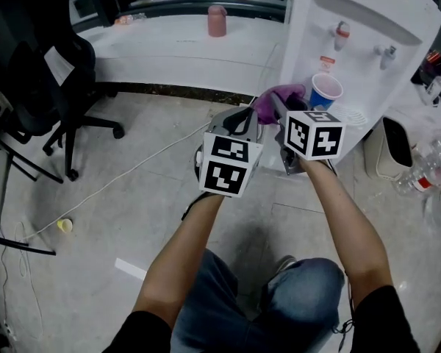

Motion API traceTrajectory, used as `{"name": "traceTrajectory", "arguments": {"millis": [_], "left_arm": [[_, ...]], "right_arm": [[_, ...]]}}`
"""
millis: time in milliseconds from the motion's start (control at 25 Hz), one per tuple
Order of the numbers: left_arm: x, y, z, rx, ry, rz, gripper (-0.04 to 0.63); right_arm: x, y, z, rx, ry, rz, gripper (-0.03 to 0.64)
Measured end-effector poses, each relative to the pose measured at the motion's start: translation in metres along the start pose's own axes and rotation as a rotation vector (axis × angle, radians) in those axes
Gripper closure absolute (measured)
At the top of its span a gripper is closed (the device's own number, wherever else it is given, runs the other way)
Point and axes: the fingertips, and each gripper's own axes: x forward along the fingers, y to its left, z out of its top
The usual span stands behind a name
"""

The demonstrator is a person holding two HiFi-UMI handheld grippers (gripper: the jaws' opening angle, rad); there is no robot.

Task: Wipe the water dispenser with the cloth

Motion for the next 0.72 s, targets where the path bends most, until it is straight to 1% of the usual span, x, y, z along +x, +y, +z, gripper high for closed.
{"name": "traceTrajectory", "arguments": {"millis": [280,440,720], "left_arm": [[0.004,-0.003,-0.035,-0.026,0.029,0.007,0.568],[0.006,-0.007,-0.043,-0.026,0.025,0.009,0.568],[0.01,-0.016,-0.05,-0.025,0.012,-0.004,0.568]], "right_arm": [[0.004,-0.001,-0.032,0.009,0.021,0.01,0.577],[0.005,-0.001,-0.047,-0.018,0.041,0.016,0.577],[0.007,-0.002,-0.073,-0.032,0.08,0.019,0.577]]}}
